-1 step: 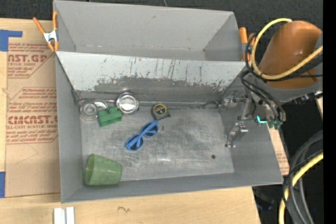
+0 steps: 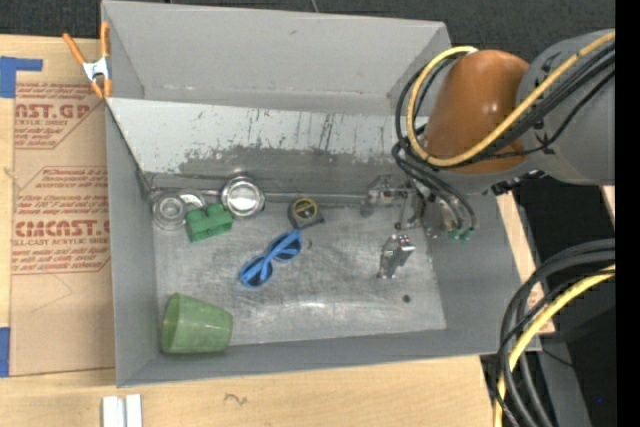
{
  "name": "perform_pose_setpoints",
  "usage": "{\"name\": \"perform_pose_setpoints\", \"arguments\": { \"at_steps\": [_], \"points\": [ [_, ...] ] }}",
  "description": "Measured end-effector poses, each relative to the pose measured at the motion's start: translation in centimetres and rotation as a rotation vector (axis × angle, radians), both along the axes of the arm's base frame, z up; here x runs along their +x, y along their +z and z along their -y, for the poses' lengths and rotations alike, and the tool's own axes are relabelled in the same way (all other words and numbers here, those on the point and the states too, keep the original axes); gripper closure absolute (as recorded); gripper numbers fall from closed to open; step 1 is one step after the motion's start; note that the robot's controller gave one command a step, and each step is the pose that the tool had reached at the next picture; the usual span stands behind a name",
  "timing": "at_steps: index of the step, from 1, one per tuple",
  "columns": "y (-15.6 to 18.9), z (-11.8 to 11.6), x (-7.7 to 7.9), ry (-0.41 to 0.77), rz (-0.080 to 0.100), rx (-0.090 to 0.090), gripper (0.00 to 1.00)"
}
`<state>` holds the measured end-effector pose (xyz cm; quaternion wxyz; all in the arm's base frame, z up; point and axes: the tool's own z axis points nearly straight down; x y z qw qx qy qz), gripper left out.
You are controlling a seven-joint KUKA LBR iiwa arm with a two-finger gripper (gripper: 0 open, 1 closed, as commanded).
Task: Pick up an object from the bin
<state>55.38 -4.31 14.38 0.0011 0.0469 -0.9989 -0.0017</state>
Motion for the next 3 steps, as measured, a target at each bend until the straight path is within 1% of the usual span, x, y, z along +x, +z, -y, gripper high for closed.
{"name": "perform_pose_setpoints", "arguments": {
  "at_steps": [1, 2, 3],
  "points": [
    [-0.2, -5.1, 3.2, -0.101, 0.006, 0.0, 0.0],
    [-5.7, -10.0, 2.5, 0.204, 0.017, -0.001, 0.0],
    [-7.0, -12.3, 1.4, 0.341, 0.014, -0.005, 0.0]
  ]
}}
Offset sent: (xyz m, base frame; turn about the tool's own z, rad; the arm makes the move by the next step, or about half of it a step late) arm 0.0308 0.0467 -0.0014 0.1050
